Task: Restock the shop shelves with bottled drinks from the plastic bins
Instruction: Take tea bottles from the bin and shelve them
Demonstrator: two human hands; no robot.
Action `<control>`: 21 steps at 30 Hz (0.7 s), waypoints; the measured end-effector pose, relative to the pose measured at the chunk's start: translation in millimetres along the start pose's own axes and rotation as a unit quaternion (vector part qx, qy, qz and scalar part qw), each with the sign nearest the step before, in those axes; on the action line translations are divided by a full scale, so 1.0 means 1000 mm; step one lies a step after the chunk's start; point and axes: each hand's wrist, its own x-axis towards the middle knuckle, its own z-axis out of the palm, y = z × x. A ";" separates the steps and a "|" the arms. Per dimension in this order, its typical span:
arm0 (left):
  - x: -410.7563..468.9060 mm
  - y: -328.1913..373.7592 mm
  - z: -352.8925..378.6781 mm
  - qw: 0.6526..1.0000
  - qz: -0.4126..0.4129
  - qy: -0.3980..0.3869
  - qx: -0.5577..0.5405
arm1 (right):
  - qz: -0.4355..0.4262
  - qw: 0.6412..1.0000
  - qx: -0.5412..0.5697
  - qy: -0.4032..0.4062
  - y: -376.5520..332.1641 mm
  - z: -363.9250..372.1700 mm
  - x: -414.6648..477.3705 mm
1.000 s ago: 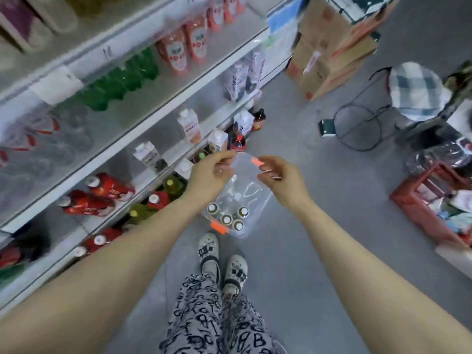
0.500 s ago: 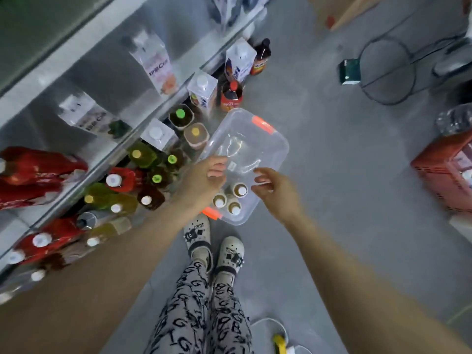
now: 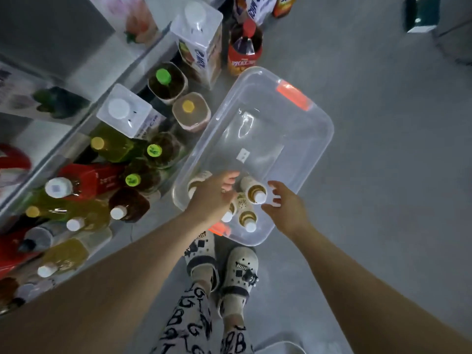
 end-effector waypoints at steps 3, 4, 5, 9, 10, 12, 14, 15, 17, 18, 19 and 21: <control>0.027 -0.014 0.010 0.999 -0.001 -0.023 0.028 | 0.008 0.999 -0.042 -0.033 0.009 0.015 0.029; 0.035 -0.018 0.013 0.999 0.001 -0.029 0.034 | 0.011 0.998 -0.050 -0.041 0.012 0.020 0.037; 0.042 -0.022 0.017 0.999 0.002 -0.035 0.039 | 0.013 0.997 -0.057 -0.050 0.015 0.025 0.045; 0.063 -0.035 0.031 0.998 0.000 -0.047 0.050 | 0.008 0.997 -0.057 -0.059 0.026 0.040 0.065; 0.067 -0.038 0.035 0.997 0.000 -0.050 0.051 | 0.000 0.998 -0.044 -0.049 0.028 0.042 0.067; 0.075 -0.044 0.040 0.997 -0.002 -0.057 0.057 | -0.013 1.000 0.000 -0.019 0.031 0.043 0.073; 0.082 -0.050 0.045 0.996 -0.007 -0.065 0.053 | -0.023 0.999 0.047 0.005 0.033 0.042 0.081; 0.086 -0.052 0.047 0.996 -0.010 -0.068 0.049 | -0.032 0.998 0.059 0.013 0.034 0.040 0.087; 0.094 -0.055 0.049 0.997 -0.015 -0.066 0.041 | -0.054 0.996 0.074 0.017 0.031 0.036 0.099; 0.100 -0.057 0.049 0.998 -0.019 -0.059 0.034 | -0.059 0.995 0.084 0.012 0.028 0.035 0.105; 0.106 -0.060 0.048 0.998 -0.024 -0.053 0.025 | -0.060 0.993 0.100 0.005 0.026 0.034 0.111; 0.118 -0.065 0.046 0.998 -0.034 -0.046 0.006 | -0.063 0.989 0.136 -0.004 0.022 0.035 0.124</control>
